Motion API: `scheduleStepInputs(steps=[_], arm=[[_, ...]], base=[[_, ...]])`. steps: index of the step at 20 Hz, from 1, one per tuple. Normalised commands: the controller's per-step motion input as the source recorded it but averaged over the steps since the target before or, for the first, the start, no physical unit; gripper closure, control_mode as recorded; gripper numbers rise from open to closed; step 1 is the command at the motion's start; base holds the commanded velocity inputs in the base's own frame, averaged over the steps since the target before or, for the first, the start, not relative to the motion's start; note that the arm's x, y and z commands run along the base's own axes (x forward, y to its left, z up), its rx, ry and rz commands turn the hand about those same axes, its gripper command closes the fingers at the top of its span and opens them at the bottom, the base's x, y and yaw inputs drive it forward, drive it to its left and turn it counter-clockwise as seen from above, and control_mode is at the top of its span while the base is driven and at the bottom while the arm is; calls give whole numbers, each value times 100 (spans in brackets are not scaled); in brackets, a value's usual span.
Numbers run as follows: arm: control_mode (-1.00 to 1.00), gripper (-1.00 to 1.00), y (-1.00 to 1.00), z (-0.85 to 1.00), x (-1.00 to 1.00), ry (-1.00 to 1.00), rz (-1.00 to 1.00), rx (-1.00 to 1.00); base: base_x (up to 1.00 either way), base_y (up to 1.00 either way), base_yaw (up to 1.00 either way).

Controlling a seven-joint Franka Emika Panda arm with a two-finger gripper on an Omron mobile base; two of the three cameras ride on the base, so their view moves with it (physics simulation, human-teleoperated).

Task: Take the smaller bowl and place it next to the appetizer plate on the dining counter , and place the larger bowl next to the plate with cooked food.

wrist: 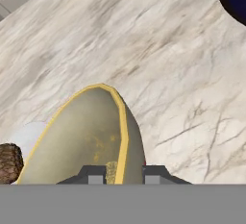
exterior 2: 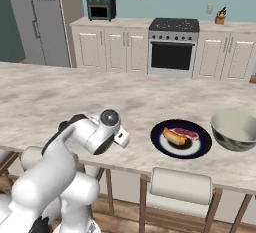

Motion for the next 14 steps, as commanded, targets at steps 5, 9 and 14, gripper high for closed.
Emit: scheduleStepInputs(steps=[5,9,14], arm=[[-100,100,7,-59,11,-1,5,-6],[-100,100,16,-55,14,-3,5,-7],[-100,100,14,-46,29,-3,2,-5]], base=[[0,0,0],[0,0,0],[0,0,0]])
